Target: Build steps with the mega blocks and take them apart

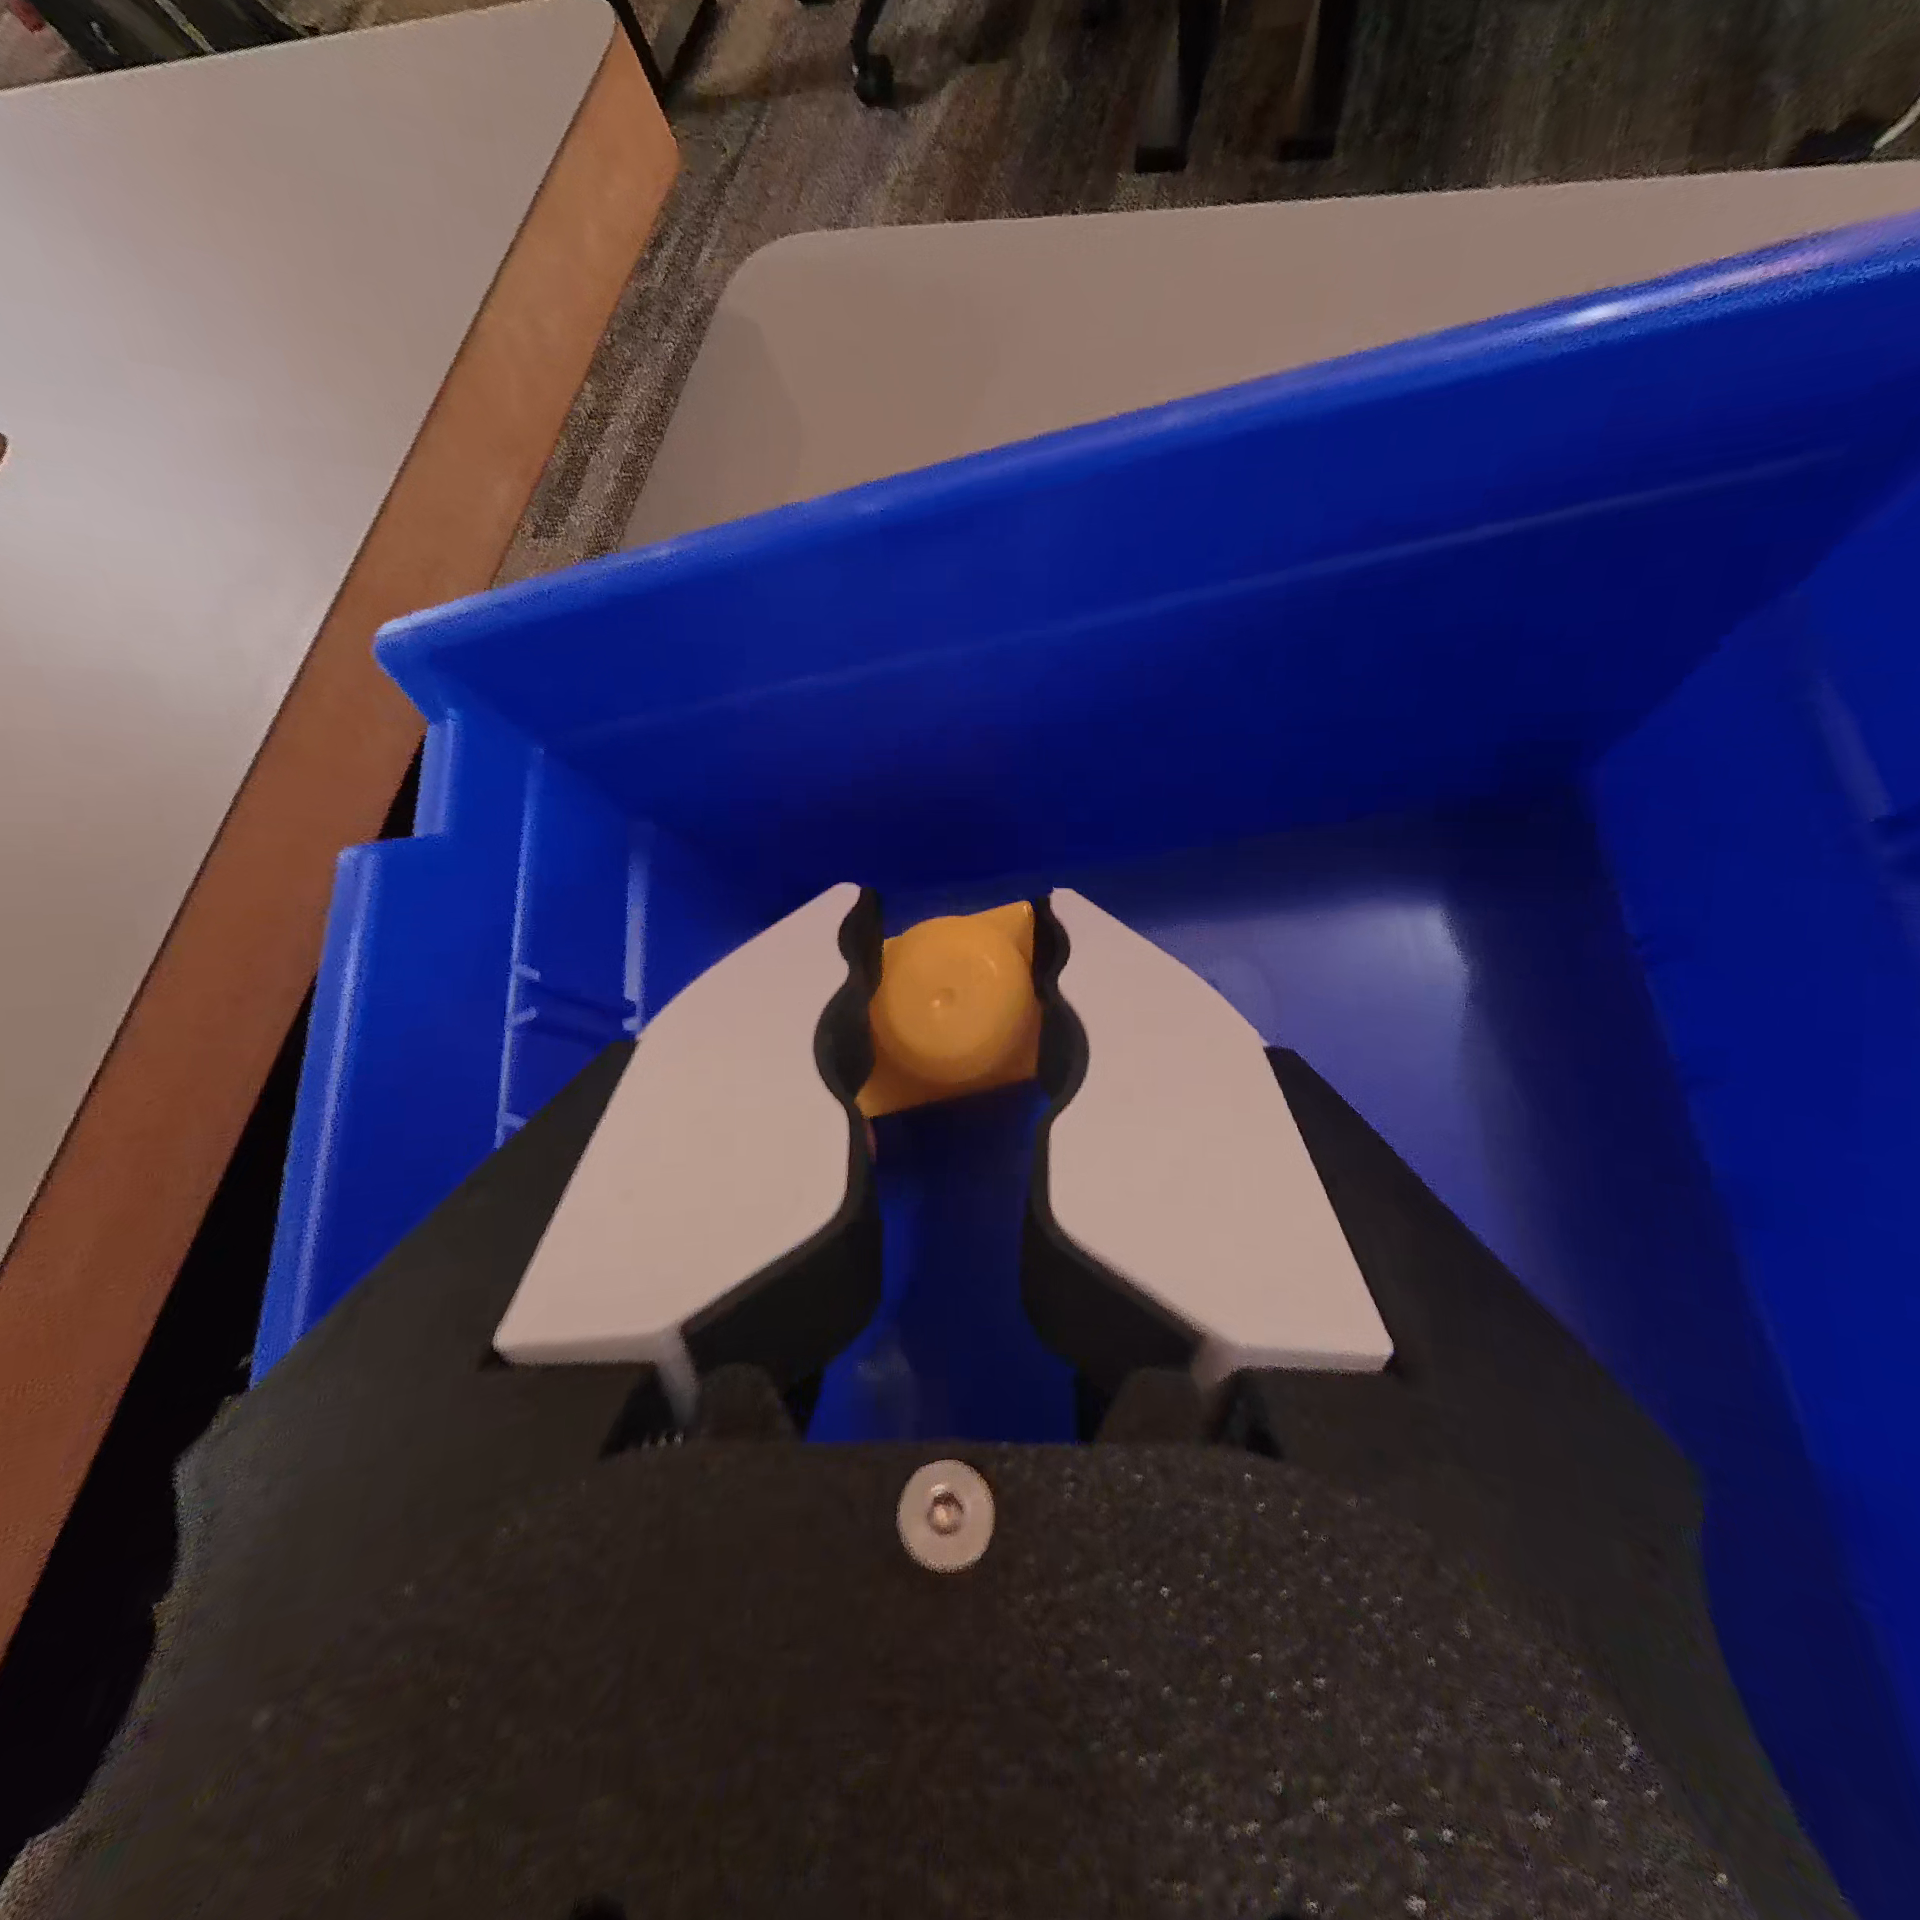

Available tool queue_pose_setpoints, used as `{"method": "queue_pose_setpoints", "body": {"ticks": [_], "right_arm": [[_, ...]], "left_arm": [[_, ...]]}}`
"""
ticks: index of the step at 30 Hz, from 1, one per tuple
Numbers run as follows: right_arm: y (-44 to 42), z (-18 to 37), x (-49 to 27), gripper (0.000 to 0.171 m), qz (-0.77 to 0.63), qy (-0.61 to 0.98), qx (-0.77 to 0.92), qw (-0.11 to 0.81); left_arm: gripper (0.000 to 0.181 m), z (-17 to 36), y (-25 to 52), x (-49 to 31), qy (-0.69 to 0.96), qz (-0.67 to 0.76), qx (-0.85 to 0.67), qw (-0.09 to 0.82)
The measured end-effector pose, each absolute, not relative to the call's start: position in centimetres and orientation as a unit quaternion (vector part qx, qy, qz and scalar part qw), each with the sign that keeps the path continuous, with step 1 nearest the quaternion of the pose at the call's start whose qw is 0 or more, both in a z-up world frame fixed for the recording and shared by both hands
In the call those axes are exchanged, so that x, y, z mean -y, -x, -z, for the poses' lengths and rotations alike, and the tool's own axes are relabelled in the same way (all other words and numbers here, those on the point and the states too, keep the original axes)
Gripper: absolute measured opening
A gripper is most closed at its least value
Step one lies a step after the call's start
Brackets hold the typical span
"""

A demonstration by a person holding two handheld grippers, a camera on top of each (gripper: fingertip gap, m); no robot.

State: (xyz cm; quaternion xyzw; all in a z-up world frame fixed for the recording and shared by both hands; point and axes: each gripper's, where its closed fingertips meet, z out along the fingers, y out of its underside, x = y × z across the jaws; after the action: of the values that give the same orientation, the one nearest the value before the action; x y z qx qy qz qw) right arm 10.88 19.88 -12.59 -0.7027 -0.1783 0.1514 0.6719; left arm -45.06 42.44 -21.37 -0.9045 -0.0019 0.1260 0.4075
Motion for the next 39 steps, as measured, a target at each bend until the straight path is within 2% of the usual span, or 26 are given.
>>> {"method": "queue_pose_setpoints", "body": {"ticks": [4, 8, 13, 16, 19, 26, 33, 39], "right_arm": [[-11.0, 12.3, -19.8, 0.0, -0.152, 0.7, 0.177, 0.675], [-10.9, 12.2, -19.7, 0.0, -0.152, 0.699, 0.177, 0.676], [-10.9, 12.0, -19.6, 0.0, -0.151, 0.698, 0.175, 0.677], [-11.0, 12.0, -19.6, 0.0, -0.146, 0.699, 0.174, 0.678], [-11.3, 12.0, -19.6, 0.0, -0.143, 0.7, 0.171, 0.678], [-11.8, 11.8, -19.7, 0.0, -0.141, 0.702, 0.164, 0.679], [-12.4, 11.2, -19.6, 0.0, -0.142, 0.699, 0.156, 0.684], [-12.3, 11.2, -19.7, 0.0, -0.146, 0.7, 0.155, 0.682]], "left_arm": [[0.028, 19.3, 43.3, -41.8, 0.896, -0.107, -0.021, 0.43], [0.028, 14.0, 39.3, -40.8, 0.871, -0.075, -0.072, 0.481], [0.028, 6.4, 29.3, -36.8, 0.82, 0.002, -0.189, 0.54], [0.027, 5.1, 22.3, -32.7, 0.795, 0.043, -0.267, 0.543], [0.028, 7.0, 15.7, -28.1, 0.784, 0.085, -0.326, 0.522], [0.027, 15.6, 4.9, -20.7, 0.79, 0.154, -0.384, 0.454], [0.027, 20.5, 0.8, -18.4, 0.813, 0.16, -0.396, 0.395], [0.027, 21.5, -0.1, -18.1, 0.818, 0.13, -0.408, 0.385]]}}
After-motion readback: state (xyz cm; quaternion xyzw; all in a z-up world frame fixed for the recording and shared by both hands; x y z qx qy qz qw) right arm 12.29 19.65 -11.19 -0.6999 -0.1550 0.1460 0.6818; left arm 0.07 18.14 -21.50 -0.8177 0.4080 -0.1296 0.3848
